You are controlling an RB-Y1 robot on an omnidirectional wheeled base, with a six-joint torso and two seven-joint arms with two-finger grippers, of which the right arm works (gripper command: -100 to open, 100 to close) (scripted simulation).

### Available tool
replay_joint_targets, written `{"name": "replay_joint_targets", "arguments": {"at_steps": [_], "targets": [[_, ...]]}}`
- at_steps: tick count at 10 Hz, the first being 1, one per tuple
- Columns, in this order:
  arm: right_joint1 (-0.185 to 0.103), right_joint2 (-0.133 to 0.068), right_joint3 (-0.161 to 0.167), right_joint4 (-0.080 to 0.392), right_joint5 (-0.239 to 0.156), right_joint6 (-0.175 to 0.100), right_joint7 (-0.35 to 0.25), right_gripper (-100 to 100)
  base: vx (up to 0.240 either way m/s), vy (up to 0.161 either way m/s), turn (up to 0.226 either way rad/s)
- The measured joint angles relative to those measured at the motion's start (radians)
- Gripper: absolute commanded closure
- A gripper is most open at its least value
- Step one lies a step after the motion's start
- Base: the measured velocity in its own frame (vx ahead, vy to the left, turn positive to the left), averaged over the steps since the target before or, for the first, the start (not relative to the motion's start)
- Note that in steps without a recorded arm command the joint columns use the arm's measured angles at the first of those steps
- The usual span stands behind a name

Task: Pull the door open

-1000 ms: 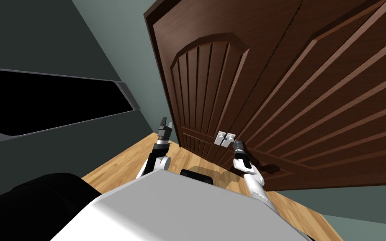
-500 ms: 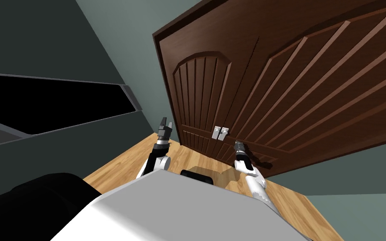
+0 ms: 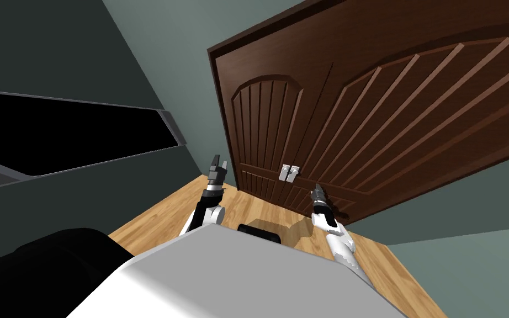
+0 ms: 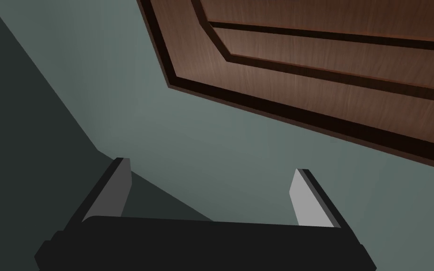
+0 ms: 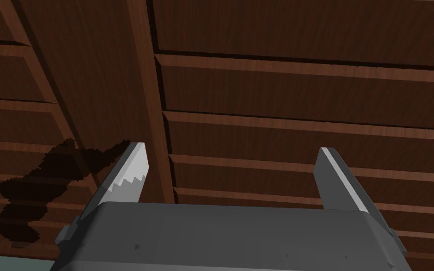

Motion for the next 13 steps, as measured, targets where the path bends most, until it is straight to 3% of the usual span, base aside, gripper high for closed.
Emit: {"name": "replay_joint_targets", "arguments": {"at_steps": [2, 3, 5, 7, 8, 9, 10, 11, 13], "targets": [[0.016, -0.034, -0.034, 0.006, -0.006, 0.011, 0.0, -100, 0.155, -0.066, -0.075], [0.029, -0.034, -0.044, -0.003, -0.007, 0.011, 0.003, -100, 0.165, -0.029, 0.034], [0.022, -0.033, -0.046, 0.001, -0.007, 0.011, 0.005, -100, 0.212, 0.024, 0.102], [-0.001, -0.018, -0.029, 0.007, -0.004, 0.004, 0.006, -100, 0.224, 0.093, 0.188], [-0.002, -0.009, -0.014, -0.021, -0.003, 0.015, 0.001, -100, 0.186, 0.154, 0.176], [-0.005, 0.012, -0.002, -0.04, 0.001, 0.021, 0.004, -100, 0.112, 0.128, 0.07], [-0.016, 0.019, 0.003, -0.036, 0.003, 0.02, 0.008, -100, 0.042, 0.053, 0.003], [-0.017, 0.02, 0.003, -0.035, 0.003, 0.02, 0.008, 100, 0.0, 0.0, 0.0], [-0.016, 0.021, 0.005, -0.035, 0.003, 0.02, 0.008, 100, -0.017, -0.017, 0.021]]}}
